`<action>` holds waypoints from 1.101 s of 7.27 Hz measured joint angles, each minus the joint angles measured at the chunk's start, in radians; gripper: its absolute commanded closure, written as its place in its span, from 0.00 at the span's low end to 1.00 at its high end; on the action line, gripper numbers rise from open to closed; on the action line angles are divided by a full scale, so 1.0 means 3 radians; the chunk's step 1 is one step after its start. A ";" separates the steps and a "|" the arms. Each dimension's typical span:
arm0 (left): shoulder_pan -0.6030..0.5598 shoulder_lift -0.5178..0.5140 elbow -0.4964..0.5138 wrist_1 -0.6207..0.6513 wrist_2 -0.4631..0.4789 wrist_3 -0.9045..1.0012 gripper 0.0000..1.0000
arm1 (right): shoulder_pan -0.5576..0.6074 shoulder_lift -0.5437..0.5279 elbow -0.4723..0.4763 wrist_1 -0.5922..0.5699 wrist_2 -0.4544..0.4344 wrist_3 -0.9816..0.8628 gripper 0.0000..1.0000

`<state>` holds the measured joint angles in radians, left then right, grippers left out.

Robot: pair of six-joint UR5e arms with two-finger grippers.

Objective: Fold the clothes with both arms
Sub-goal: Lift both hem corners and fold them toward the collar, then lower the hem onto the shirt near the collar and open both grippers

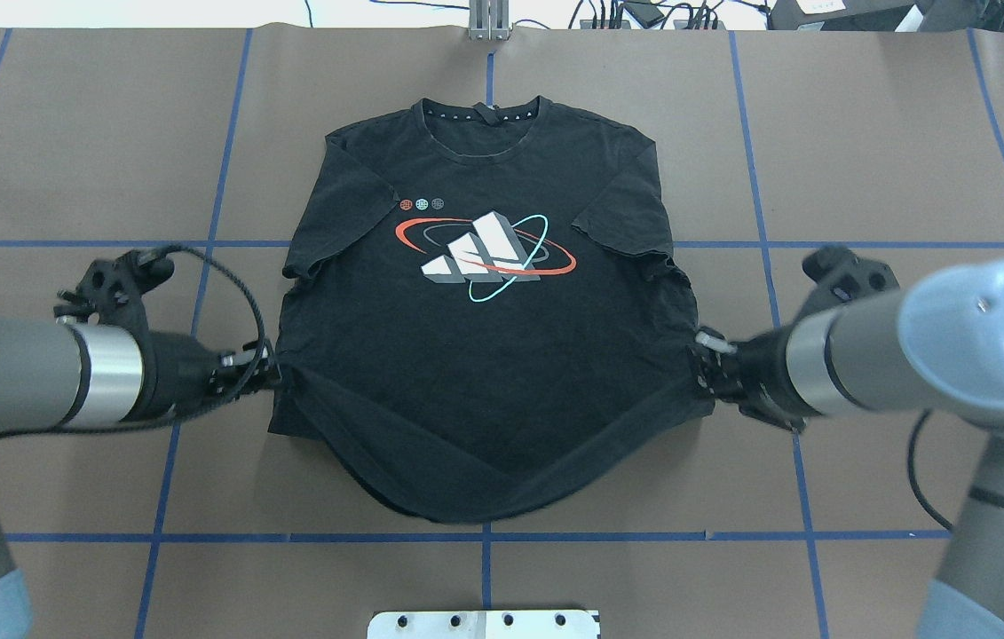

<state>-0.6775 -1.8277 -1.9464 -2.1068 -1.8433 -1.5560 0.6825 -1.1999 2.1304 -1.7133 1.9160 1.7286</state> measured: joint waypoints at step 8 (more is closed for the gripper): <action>-0.0613 -0.0822 0.1289 -0.0100 -0.0050 0.0212 1.00 | 0.0692 0.0763 -0.1503 0.0131 0.0206 -0.0811 1.00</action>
<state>-0.8615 -2.0743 -1.5598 -2.1368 -1.8583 -1.4925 0.8902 -0.9709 1.6796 -1.6741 1.9778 1.4853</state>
